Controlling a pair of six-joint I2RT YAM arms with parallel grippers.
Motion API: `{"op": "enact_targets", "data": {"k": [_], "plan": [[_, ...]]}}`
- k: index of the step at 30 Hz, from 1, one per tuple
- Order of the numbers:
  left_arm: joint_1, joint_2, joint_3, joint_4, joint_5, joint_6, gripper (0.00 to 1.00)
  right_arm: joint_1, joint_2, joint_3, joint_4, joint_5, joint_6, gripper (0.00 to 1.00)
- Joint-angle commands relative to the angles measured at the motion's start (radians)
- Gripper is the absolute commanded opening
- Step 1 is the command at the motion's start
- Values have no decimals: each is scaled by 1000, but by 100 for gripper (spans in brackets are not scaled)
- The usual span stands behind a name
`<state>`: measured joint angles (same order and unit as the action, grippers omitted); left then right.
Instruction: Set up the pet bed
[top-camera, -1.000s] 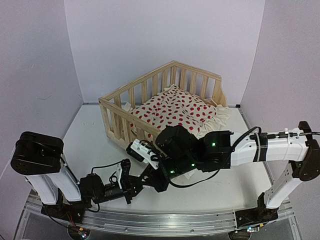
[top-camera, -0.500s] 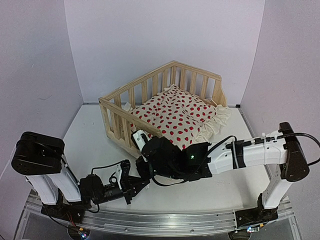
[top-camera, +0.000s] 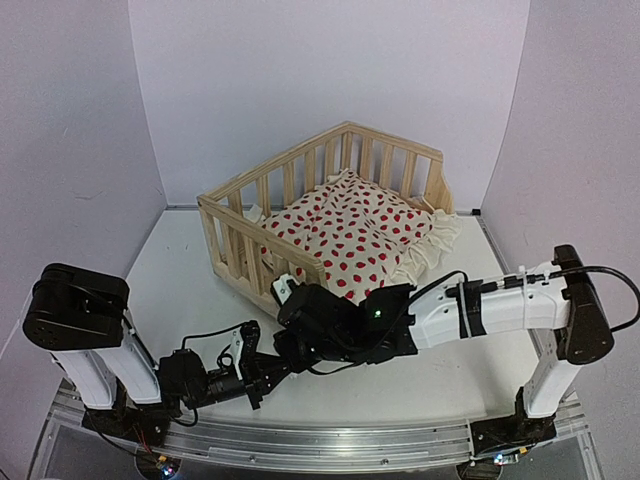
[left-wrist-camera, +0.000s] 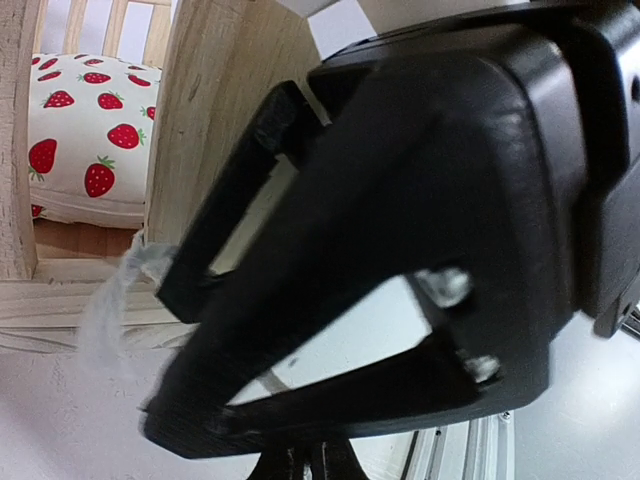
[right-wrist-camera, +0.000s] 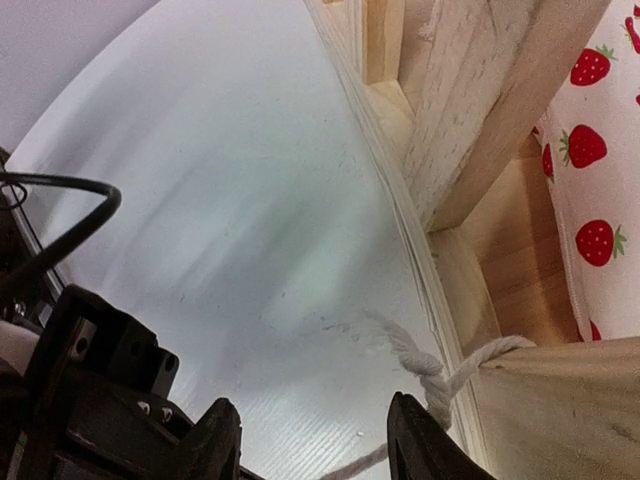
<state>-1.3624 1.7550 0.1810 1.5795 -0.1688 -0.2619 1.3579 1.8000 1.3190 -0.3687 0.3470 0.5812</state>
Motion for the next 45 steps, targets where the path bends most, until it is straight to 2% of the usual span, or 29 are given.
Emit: {"op": "enact_targets", "data": {"k": [1, 8, 15, 18, 20, 23, 26, 29, 30, 33, 39, 45], "plan": [[-4, -13, 10, 77, 4, -1, 0, -2, -93, 63, -142, -81, 61, 54], [-4, 1, 22, 78, 2, -9, 0, -14, -184, 9, -161, -198, 81, 59], [-4, 1, 15, 76, -10, -7, 0, -54, -302, -109, -136, -325, -8, 61], [-4, 9, 23, 76, -1, -19, 0, -68, -243, -58, -115, -377, -41, 61], [-4, 20, 32, 78, 11, -24, 0, -68, -162, 26, -107, -383, -60, 58], [-4, 25, 41, 77, 20, -29, 0, -68, -73, 138, -105, -293, -43, 49], [-3, 32, 47, 78, 28, -30, 0, -67, -31, 178, -57, -253, -14, 42], [-4, 30, 47, 80, 28, -32, 0, -66, -4, 174, -33, -295, 32, 44], [-4, 24, 41, 81, 22, -33, 0, -66, -4, 169, -59, -289, 46, 49], [-3, 3, 26, 82, 18, -34, 0, -66, -63, 112, -90, -265, 55, 58], [-3, -10, 23, 82, 15, -27, 0, -66, -217, 44, -136, -323, 48, 58], [-4, -54, -9, 78, -13, -37, 0, -59, -312, 37, -332, -421, 3, 56]]}}
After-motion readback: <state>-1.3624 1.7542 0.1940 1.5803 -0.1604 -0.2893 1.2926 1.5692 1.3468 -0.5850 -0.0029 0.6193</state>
